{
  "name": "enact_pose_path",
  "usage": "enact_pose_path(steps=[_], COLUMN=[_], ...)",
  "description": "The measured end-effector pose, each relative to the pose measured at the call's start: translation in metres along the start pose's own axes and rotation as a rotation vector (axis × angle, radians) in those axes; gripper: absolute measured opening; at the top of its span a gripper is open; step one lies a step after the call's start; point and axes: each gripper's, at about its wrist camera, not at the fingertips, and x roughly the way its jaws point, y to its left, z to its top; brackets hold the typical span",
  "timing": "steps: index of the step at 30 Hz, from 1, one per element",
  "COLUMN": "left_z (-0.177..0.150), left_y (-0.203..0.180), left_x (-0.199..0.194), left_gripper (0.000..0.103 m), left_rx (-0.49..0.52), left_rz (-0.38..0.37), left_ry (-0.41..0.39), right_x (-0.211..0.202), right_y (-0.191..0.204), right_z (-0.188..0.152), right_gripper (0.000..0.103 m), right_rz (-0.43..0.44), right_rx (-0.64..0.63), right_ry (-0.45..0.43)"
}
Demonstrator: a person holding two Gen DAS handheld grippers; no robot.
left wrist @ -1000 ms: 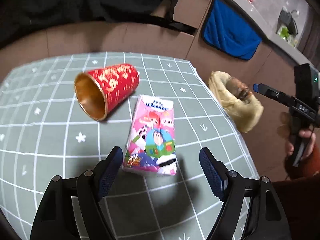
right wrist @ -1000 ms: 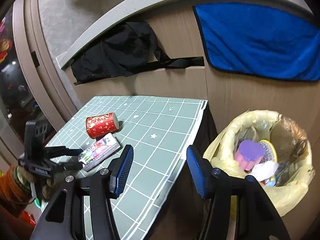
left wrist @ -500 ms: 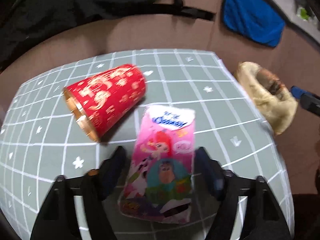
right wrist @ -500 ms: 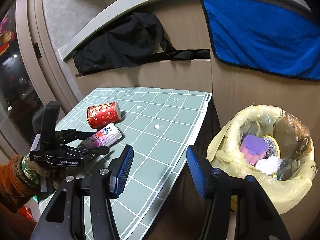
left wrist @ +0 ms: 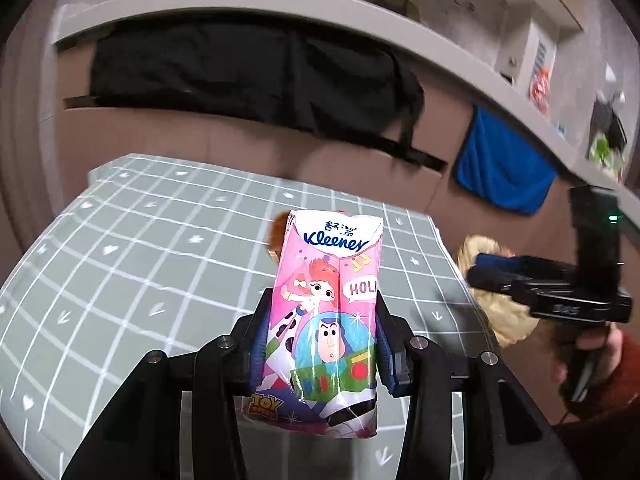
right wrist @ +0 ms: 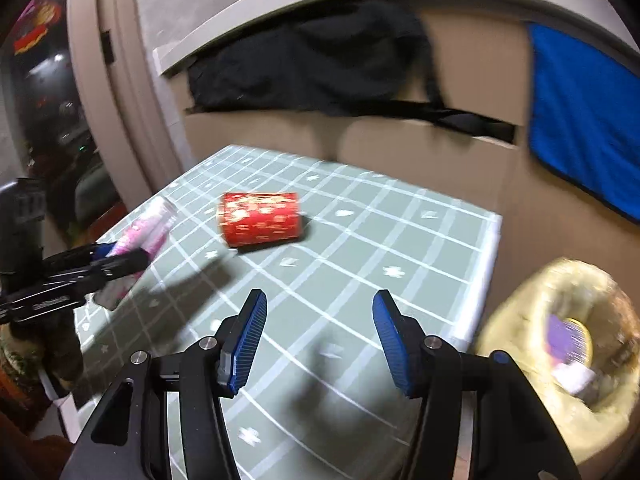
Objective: Collect trash
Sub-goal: 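Grasp the red-gold paper cup with the right gripper while the left gripper holds the Kleenex pack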
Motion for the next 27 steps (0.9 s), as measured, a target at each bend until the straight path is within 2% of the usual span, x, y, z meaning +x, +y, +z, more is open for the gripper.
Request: enact_pose_path(steps=[4, 5, 10, 13, 17, 22, 27], left_z=[-0.003, -0.002, -0.002, -0.005, -0.008, -0.008, -0.003], left_y=[0.035, 0.050, 0.089, 0.095, 0.095, 0.096, 0.087], left_x=[-0.007, -0.008, -0.014, -0.016, -0.012, 0.004, 0.021], left_gripper=[0.045, 0.045, 0.045, 0.045, 0.045, 0.045, 0.045], left_rx=[-0.072, -0.118, -0.266, -0.286, -0.283, -0.298, -0.288], left_rz=[0.128, 0.156, 0.190, 0.184, 0.157, 0.106, 0.066], left_ry=[0.012, 0.017, 0.005, 0.001, 0.017, 0.051, 0.077], right_x=[0.034, 0.042, 0.087, 0.117, 0.124, 0.103, 0.091], right_y=[0.043, 0.053, 0.100, 0.113, 0.097, 0.040, -0.003], right_z=[0.019, 0.024, 0.053, 0.065, 0.064, 0.041, 0.030], right_gripper=[0.053, 0.053, 0.053, 0.053, 0.052, 0.052, 0.052], right_rz=[-0.001, -0.019, -0.110, -0.157, -0.209, -0.288, -0.226], right_rx=[-0.096, -0.127, -0.281, -0.334, -0.318, -0.187, -0.036], right_ry=[0.022, 0.022, -0.004, 0.025, 0.052, 0.089, 0.098])
